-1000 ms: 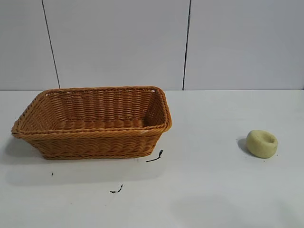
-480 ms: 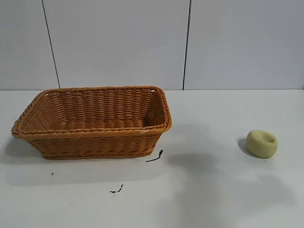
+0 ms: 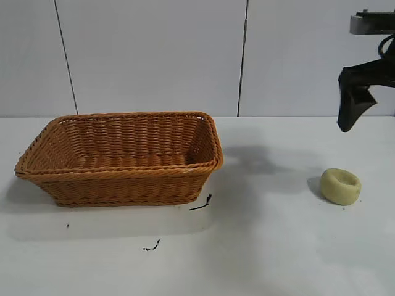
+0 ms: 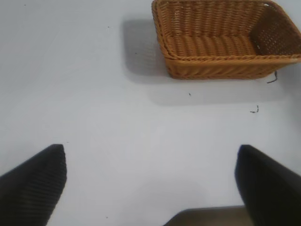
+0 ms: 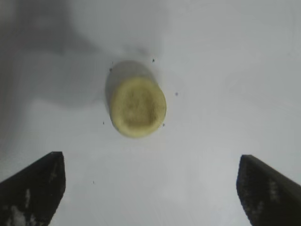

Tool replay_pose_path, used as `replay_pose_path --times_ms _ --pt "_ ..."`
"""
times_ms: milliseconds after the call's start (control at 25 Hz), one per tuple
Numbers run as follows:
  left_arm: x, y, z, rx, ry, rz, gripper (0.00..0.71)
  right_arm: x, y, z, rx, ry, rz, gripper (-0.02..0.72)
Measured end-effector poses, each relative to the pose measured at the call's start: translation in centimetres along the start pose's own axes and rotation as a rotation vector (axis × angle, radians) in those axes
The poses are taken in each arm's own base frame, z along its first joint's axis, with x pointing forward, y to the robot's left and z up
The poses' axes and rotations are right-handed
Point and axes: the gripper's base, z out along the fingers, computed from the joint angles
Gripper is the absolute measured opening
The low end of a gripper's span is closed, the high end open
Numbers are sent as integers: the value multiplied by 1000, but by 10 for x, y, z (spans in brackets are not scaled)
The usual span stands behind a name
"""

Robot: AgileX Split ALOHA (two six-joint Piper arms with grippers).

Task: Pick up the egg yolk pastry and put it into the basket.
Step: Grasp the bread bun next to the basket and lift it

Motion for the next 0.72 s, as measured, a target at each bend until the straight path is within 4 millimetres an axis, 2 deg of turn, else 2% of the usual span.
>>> replay_pose_path --times_ms 160,320,720 --pt "0 0 0 0 0 0 695 -5 16 36 -17 65 -35 689" --pt "0 0 0 0 0 0 695 1 18 63 -11 138 -19 689" --pt "0 0 0 0 0 0 695 -1 12 66 33 132 -6 689"
